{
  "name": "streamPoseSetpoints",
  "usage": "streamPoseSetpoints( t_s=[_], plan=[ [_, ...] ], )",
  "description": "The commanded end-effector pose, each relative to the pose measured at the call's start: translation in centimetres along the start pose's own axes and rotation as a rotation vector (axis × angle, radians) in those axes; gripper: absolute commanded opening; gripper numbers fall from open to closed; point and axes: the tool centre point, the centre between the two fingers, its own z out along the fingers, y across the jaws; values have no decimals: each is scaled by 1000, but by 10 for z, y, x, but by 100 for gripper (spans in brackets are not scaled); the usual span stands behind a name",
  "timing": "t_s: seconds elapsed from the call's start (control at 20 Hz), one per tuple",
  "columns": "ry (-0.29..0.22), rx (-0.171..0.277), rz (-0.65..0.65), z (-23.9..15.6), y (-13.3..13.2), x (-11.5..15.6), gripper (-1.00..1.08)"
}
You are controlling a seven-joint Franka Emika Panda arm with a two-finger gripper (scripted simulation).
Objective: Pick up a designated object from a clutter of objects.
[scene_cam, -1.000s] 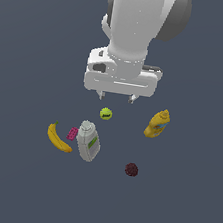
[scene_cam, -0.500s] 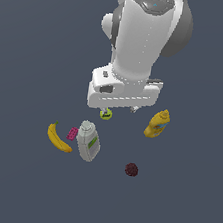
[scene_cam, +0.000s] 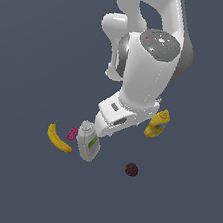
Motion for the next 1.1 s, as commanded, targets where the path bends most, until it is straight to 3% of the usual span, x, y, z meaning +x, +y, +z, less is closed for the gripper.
streamPoseSetpoints(
  t_s=[0.0,1.05],
  plan=[
    [3,-1,-81,12,-1,12,100],
    [41,7,-695,122,-23,91,100]
  ],
)
